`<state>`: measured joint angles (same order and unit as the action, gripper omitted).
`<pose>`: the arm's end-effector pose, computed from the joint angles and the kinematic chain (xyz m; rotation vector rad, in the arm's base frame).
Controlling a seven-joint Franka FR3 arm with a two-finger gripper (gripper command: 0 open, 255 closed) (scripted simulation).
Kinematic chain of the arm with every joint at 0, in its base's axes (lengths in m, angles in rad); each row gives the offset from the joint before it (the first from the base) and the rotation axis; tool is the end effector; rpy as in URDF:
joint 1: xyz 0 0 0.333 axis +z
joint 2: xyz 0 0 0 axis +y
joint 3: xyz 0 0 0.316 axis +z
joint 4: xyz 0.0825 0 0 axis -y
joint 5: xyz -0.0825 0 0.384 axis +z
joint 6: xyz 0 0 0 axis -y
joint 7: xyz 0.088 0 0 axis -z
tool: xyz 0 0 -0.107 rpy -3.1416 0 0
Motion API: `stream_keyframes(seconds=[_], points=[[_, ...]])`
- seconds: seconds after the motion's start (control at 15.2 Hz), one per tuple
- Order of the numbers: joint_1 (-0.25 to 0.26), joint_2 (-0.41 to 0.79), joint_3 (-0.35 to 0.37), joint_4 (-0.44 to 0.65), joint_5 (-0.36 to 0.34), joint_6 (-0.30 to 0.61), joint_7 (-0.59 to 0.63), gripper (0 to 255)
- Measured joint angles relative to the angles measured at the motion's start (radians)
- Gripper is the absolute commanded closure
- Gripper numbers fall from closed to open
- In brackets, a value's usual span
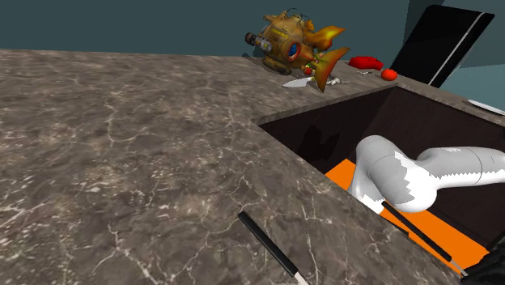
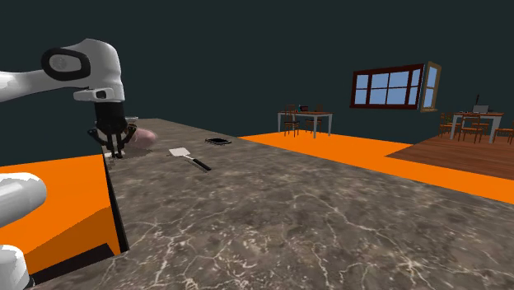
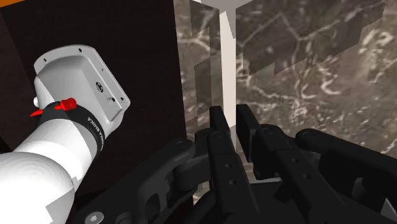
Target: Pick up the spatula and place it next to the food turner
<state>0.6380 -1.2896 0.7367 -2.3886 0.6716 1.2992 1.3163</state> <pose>-0.1211 0.2934 0.5417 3.1185 -0.3083 0.1036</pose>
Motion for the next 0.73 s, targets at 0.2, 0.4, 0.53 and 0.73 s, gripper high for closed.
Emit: stream_keyframes(seconds=[0.2, 0.4, 0.53, 0.73], points=[[0.001, -0.001, 0.001, -0.002, 0.001, 0.001, 0.0, 255], [0.001, -0.001, 0.001, -0.002, 0.001, 0.001, 0.0, 0], [0.001, -0.001, 0.001, -0.002, 0.001, 0.001, 0.0, 0], [0.001, -0.001, 0.001, -0.002, 0.001, 0.001, 0.0, 0]])
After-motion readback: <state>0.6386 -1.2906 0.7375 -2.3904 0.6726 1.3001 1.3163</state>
